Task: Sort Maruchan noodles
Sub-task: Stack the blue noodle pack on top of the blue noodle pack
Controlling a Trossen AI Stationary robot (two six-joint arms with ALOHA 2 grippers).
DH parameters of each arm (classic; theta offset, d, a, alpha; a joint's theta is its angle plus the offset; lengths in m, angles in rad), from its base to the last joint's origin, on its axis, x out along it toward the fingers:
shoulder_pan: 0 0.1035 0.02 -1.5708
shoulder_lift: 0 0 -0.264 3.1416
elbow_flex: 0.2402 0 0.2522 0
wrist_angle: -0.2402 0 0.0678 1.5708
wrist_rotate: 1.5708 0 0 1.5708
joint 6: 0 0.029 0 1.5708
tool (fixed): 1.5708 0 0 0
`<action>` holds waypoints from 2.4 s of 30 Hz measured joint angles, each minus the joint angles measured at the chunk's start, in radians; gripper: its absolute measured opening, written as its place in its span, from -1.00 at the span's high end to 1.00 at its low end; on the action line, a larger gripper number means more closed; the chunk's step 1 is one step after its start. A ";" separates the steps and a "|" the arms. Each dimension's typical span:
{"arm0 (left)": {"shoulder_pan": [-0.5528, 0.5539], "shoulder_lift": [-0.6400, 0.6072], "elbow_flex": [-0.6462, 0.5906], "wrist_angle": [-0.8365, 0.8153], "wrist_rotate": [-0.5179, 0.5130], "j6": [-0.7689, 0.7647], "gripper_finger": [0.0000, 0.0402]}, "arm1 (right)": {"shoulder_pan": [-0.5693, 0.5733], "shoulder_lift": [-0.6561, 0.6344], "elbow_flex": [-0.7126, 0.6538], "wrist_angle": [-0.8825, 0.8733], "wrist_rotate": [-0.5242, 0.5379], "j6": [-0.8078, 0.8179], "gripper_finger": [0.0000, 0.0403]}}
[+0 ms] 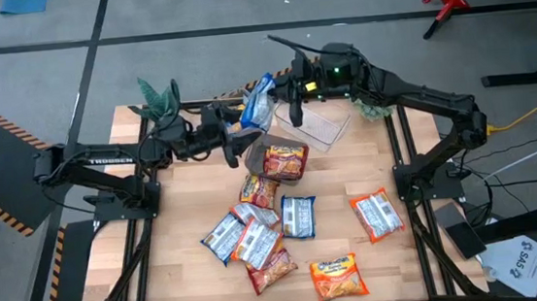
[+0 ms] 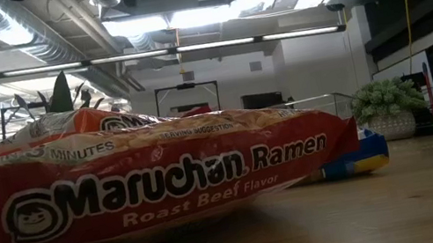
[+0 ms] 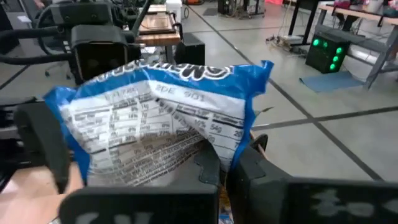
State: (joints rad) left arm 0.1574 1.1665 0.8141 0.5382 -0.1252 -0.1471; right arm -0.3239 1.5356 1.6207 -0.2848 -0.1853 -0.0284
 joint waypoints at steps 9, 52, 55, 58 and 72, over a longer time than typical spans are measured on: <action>0.000 0.006 0.000 0.010 -0.092 0.002 -0.60 | 0.024 0.000 0.000 -0.003 0.018 0.007 1.00; 0.002 -0.003 0.001 0.009 -0.323 0.052 0.04 | -0.001 -0.025 0.000 -0.283 -0.005 -0.254 0.11; 0.002 -0.015 0.001 0.014 -0.363 0.092 0.04 | -0.034 -0.043 -0.001 -0.354 0.014 -0.268 0.09; 0.002 -0.022 0.002 0.009 -0.399 0.163 0.04 | -0.070 -0.060 -0.001 -0.385 0.018 -0.268 0.09; 0.046 -0.023 0.001 -0.468 -0.437 0.724 0.05 | -0.108 -0.067 -0.001 -0.439 0.017 -0.266 0.09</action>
State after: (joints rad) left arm 0.2038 1.1435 0.8154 0.0704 -0.5619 0.5774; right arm -0.4324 1.4685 1.6196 -0.7235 -0.1684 -0.2943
